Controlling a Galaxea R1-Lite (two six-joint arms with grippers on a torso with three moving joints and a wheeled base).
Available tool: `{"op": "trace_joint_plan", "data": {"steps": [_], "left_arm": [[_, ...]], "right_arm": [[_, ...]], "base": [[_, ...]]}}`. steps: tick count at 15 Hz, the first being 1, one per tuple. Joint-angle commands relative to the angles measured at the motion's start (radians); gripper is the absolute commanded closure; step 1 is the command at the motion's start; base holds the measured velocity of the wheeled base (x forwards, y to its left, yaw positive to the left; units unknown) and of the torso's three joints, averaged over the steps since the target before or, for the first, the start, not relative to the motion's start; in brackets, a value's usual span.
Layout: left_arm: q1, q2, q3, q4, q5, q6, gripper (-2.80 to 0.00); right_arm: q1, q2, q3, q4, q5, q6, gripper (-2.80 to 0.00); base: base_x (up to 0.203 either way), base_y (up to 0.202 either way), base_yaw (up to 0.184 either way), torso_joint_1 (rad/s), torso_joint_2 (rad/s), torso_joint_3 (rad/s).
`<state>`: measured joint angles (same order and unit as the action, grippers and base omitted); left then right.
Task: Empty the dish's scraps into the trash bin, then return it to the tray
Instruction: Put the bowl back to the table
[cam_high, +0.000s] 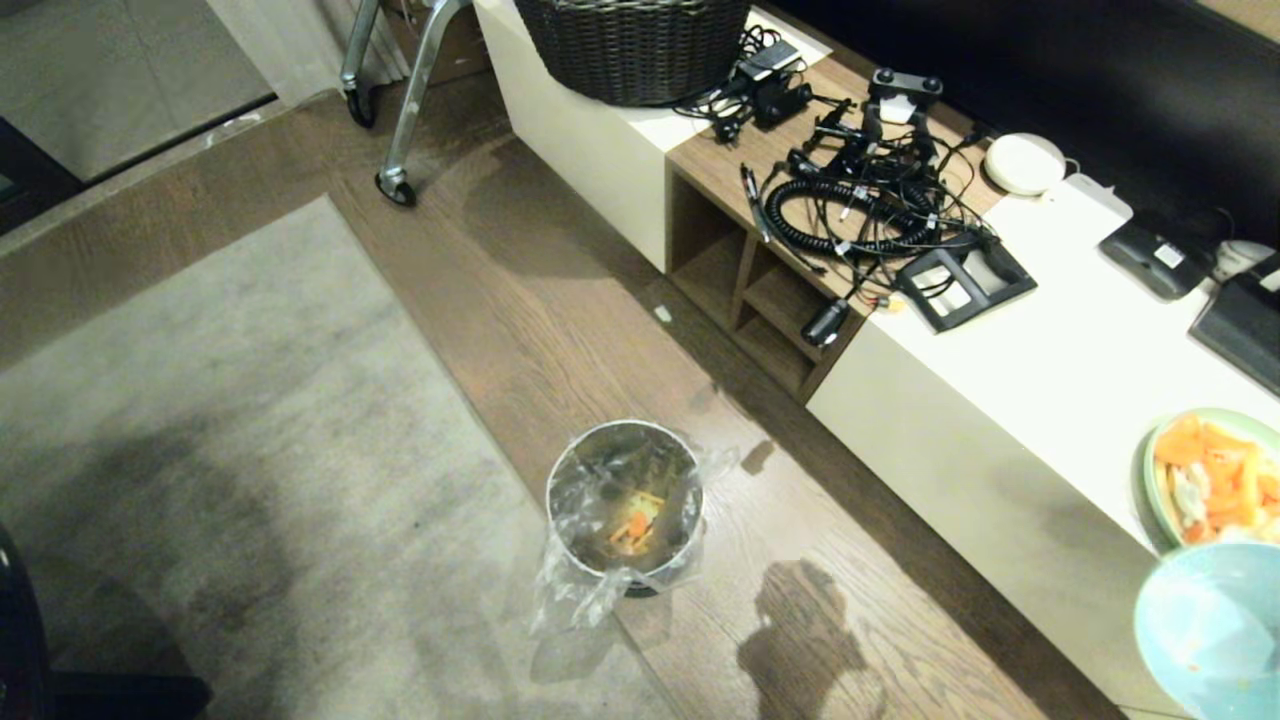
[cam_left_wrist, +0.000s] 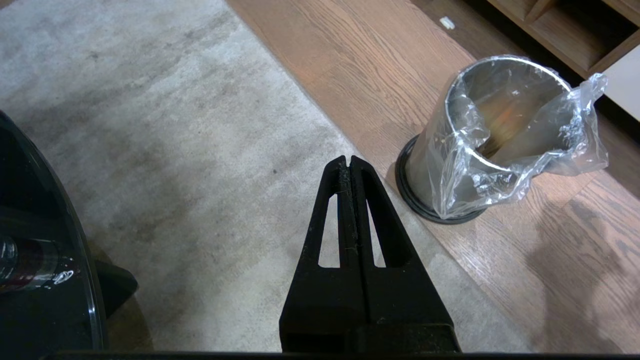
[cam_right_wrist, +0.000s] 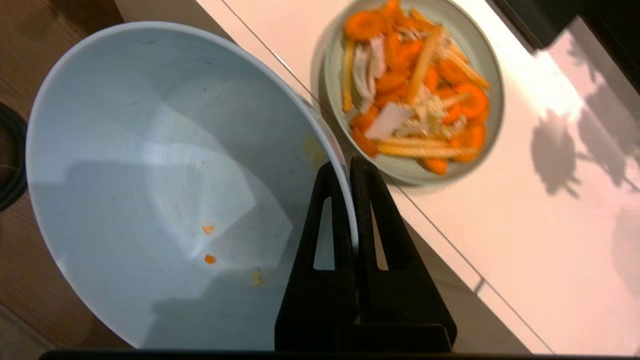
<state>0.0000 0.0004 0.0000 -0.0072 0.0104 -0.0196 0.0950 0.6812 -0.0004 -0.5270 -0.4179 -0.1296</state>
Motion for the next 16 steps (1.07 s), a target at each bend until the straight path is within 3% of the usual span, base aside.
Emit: {"op": "trace_joint_plan", "data": {"steps": [1,4,7,9,16], "left_arm": [[0.0,0.0,0.0,-0.001,0.0,0.0,0.0],[0.0,0.0,0.0,-0.001,0.0,-0.002,0.0],[0.0,0.0,0.0,-0.001,0.0,0.0,0.0],[0.0,0.0,0.0,-0.001,0.0,0.0,0.0],[0.0,0.0,0.0,-0.001,0.0,0.0,0.0]], "right_arm": [[-0.067,-0.312,-0.001,0.221,0.012,0.007,0.0],[-0.113,-0.483,0.0,0.348,0.195,0.017,0.0],[-0.107,-0.619,0.0,0.446,0.355,0.014,0.0],[-0.104,-0.681,0.0,0.525,0.402,0.012,0.0],[-0.104,-0.681,0.0,0.525,0.404,0.018,0.0]], "base": [[0.0,0.0,0.0,0.0,0.0,0.0],[0.0,0.0,0.0,0.0,0.0,0.0],[0.0,0.0,0.0,0.0,0.0,0.0],[0.0,0.0,0.0,0.0,0.0,0.0],[0.0,0.0,0.0,0.0,0.0,0.0]]}}
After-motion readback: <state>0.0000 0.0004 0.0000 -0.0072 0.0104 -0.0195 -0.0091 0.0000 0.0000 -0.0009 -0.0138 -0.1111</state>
